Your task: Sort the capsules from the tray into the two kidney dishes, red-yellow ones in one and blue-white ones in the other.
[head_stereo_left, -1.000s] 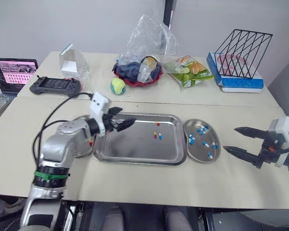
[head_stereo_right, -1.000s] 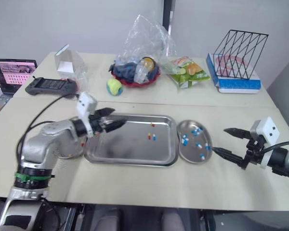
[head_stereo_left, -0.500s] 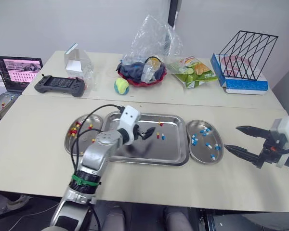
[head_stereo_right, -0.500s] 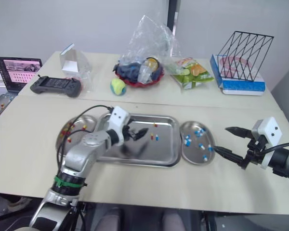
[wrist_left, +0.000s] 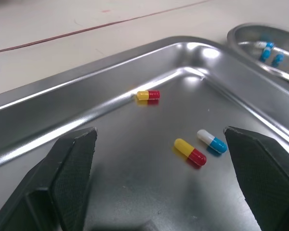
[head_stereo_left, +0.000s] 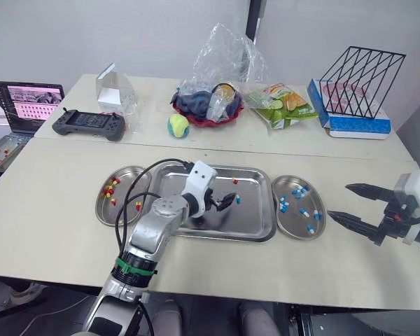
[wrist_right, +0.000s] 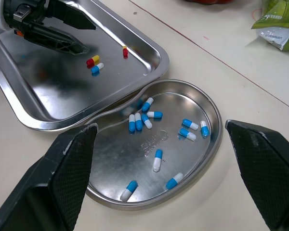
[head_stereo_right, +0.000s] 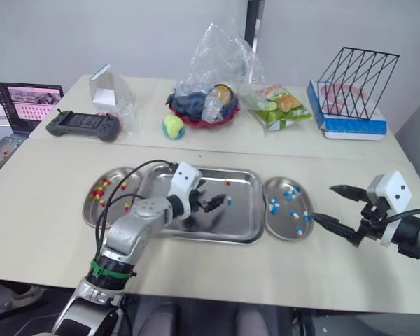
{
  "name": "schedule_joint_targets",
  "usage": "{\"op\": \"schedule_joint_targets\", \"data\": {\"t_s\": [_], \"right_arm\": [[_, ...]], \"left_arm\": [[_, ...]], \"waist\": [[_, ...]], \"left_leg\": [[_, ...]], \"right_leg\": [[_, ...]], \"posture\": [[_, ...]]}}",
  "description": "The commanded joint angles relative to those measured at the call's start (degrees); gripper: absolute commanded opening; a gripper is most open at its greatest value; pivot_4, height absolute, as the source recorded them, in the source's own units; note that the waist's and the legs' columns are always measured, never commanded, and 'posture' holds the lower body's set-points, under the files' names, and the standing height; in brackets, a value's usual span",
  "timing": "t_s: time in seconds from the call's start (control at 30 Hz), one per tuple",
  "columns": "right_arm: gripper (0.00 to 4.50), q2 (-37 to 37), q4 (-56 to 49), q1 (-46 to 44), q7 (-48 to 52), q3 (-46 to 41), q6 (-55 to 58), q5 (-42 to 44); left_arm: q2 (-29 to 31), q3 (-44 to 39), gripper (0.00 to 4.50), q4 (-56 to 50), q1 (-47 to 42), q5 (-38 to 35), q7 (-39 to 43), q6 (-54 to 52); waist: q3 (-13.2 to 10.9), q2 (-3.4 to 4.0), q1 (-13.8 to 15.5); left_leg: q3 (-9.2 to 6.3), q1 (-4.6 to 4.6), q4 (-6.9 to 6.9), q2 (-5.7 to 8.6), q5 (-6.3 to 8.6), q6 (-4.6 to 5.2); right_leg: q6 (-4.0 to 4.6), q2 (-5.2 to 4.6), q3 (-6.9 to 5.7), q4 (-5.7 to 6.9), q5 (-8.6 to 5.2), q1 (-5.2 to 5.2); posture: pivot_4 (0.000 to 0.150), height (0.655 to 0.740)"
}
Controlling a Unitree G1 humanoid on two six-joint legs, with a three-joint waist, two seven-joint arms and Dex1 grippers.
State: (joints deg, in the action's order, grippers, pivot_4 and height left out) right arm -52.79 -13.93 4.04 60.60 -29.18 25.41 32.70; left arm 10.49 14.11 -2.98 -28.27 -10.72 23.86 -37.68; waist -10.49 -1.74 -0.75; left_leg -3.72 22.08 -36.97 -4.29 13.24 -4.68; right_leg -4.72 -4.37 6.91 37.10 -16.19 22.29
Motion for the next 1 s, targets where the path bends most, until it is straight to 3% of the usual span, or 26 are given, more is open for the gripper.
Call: {"op": "schedule_joint_targets", "data": {"t_s": [0.03,1.0], "right_arm": [[4.50,-0.8,-0.5,-0.6,-0.4,-1.7,-1.2,-0.3],[4.50,-0.6,0.7,-2.2,-1.0,-0.6,-3.1,-2.2]], "left_arm": [[-0.5,1.2,4.43,-1.7,-0.4,1.8,-0.8,0.2],[-2.5,3.3,4.43,2.1,-2.4,7.0,-1.4,-1.0]], "waist": [[0.0,0.00,0.0],[0.0,0.00,0.0]], "left_leg": [[0.00,0.00,0.00,0.00,0.00,0.00],[-0.01,0.00,0.00,0.01,0.00,0.00]], "right_leg": [[0.00,0.00,0.00,0.00,0.00,0.00],[-0.01,-0.01,0.00,-0.01,-0.01,-0.01]], "posture": [[0.150,0.7289],[0.150,0.7289]]}}
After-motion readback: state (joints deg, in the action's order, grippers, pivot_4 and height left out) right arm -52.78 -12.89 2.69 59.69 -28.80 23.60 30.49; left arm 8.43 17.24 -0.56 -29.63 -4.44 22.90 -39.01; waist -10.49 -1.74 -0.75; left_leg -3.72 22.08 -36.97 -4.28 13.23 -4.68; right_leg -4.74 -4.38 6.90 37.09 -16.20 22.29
